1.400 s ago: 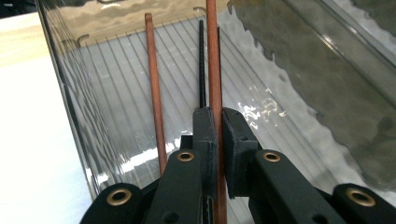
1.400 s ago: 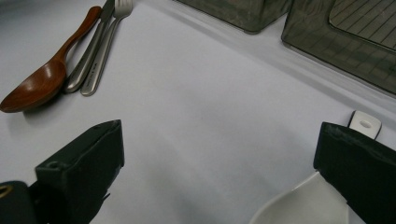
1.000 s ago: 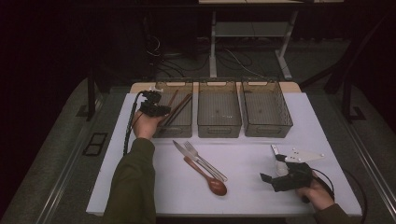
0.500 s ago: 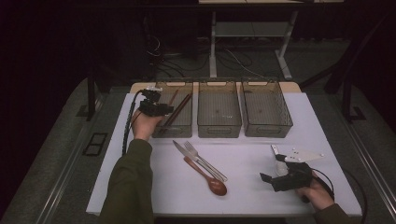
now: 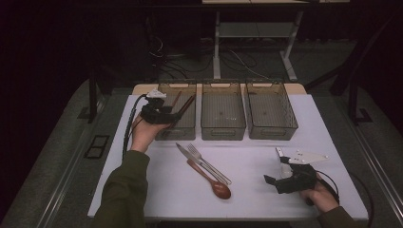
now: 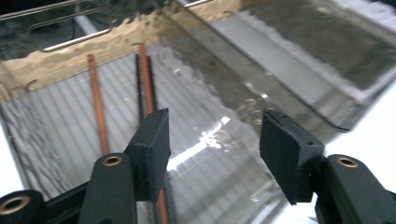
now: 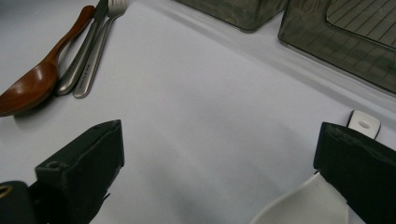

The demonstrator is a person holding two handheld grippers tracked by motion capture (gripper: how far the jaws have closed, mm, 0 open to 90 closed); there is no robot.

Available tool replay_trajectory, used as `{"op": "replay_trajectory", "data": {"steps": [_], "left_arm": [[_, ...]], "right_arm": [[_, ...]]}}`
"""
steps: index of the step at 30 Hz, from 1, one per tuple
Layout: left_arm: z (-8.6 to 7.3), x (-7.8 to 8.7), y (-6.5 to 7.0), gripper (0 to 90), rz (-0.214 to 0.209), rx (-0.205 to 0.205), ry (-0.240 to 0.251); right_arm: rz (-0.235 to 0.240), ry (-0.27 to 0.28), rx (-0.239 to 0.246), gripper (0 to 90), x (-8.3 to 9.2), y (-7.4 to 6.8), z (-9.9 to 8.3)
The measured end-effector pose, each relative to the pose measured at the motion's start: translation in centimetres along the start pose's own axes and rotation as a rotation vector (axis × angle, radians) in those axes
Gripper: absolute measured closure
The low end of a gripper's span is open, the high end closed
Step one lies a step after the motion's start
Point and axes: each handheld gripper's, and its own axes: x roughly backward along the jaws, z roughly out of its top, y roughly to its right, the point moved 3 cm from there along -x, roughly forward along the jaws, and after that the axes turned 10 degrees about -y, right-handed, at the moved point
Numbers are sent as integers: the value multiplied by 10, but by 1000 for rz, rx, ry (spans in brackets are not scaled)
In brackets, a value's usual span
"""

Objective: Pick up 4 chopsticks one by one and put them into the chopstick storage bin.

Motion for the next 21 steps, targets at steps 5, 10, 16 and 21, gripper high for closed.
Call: {"op": "replay_trajectory", "data": {"steps": [5, 10, 16, 21], "left_arm": [[-12, 9, 15, 361, -26, -32, 18], [-25, 17, 27, 333, -60, -50, 36], [-36, 22, 39, 290, -68, -71, 38], [-47, 23, 48, 261, -79, -76, 45]], "right_arm": [[-4, -4, 4, 16, -1, 0, 0], [-1, -5, 7, 16, 0, -1, -1], [-3, -2, 13, 16, 1, -1, -1], [-3, -2, 15, 16, 2, -2, -2]]}}
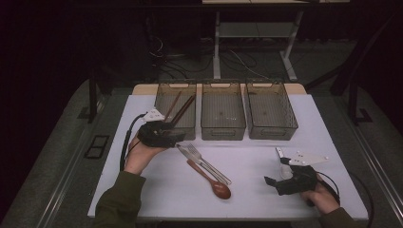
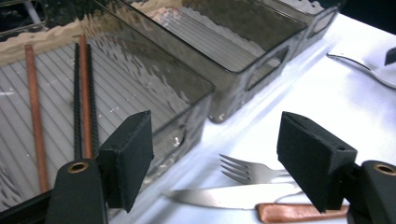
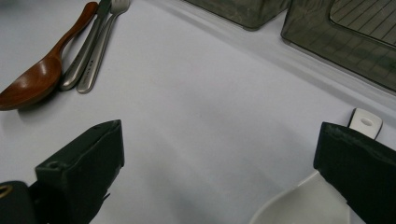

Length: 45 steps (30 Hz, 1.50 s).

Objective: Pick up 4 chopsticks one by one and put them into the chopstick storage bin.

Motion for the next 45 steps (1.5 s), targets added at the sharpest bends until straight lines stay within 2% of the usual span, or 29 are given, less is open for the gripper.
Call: {"op": "replay_trajectory", "data": {"steps": [5, 13, 19, 30, 37, 45], "left_arm": [[-12, 2, 9, 241, -12, -19, 1], [-33, 7, 21, 210, -16, -25, 9], [-49, 5, 30, 176, -32, -45, 13], [-69, 3, 45, 134, -66, -70, -4], [-79, 0, 50, 78, -71, -89, -22], [-86, -2, 54, 0, -74, -80, -33]], "right_arm": [[1, 4, 3, 16, 1, -1, 0], [2, 6, 6, 16, 2, -1, 0], [1, 5, 6, 16, 1, -1, 0], [0, 2, 3, 16, 2, -2, 0], [-2, 5, 10, 16, 1, -2, 0], [-1, 3, 7, 16, 2, -2, 0]]}}
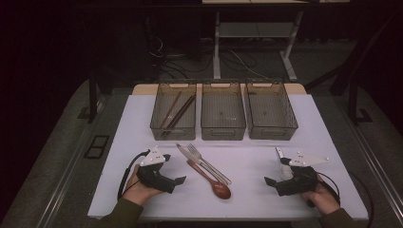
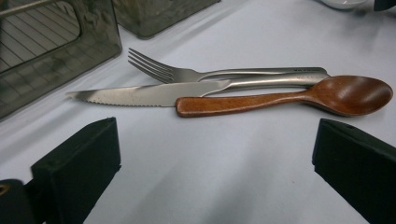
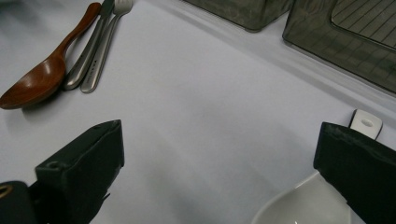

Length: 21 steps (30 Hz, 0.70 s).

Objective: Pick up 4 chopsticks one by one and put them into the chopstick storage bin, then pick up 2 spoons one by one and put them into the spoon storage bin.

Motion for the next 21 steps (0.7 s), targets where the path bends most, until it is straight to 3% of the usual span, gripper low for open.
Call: {"op": "replay_trajectory", "data": {"steps": [7, 13, 21], "left_arm": [[-2, -1, 0, 0, -5, -5, -14], [-2, -3, 0, 0, -16, 8, -24], [-3, -4, 0, 0, -30, 7, -26]], "right_arm": [[-1, 1, 0, 16, 0, 0, 0], [-38, 9, -23, 16, 0, 3, 2], [-54, -20, -35, 16, 5, 12, 10]]}}
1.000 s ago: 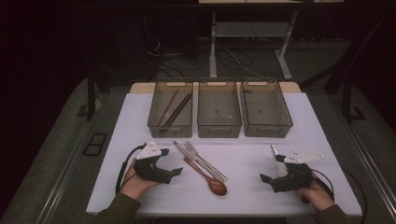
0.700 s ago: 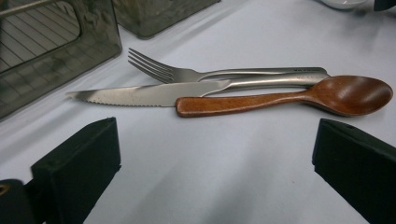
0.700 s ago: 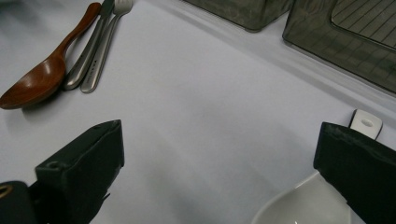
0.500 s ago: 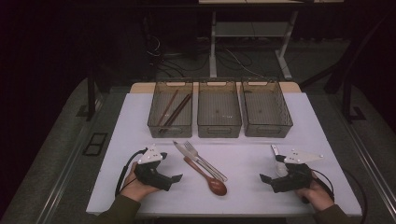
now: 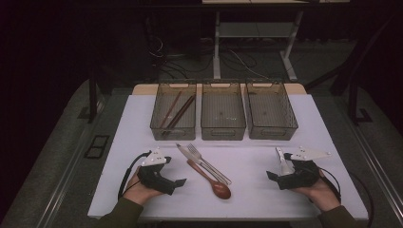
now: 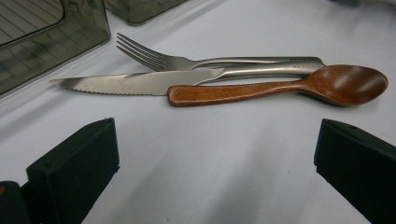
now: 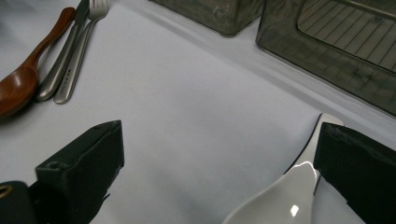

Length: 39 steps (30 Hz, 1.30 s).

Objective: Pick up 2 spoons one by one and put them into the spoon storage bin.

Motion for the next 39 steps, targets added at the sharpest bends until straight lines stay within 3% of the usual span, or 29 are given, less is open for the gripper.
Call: {"op": "replay_trajectory", "data": {"steps": [8, 14, 21, 26, 29, 35, 39], "left_arm": [[1, 0, 3, 0, -2, -12, 1], [2, -1, 3, 0, -4, -14, -4], [1, -1, 3, 0, 3, -15, -5], [1, -2, 3, 0, 0, -16, -5], [1, -2, 3, 0, -2, -15, -8], [1, -2, 3, 0, -2, -14, -7], [1, -2, 2, 0, -4, -13, -6]], "right_arm": [[-14, -50, -69, 79, 0, 18, 3], [-79, -65, -117, 212, -3, 40, 12], [-72, -65, -153, 433, -6, 62, 22], [-84, -58, -153, 557, -6, 76, 28], [-92, -65, -154, 684, -8, 84, 31], [-98, -106, -155, 884, -16, 95, 33], [-77, -141, -146, 895, -22, 96, 29]]}}
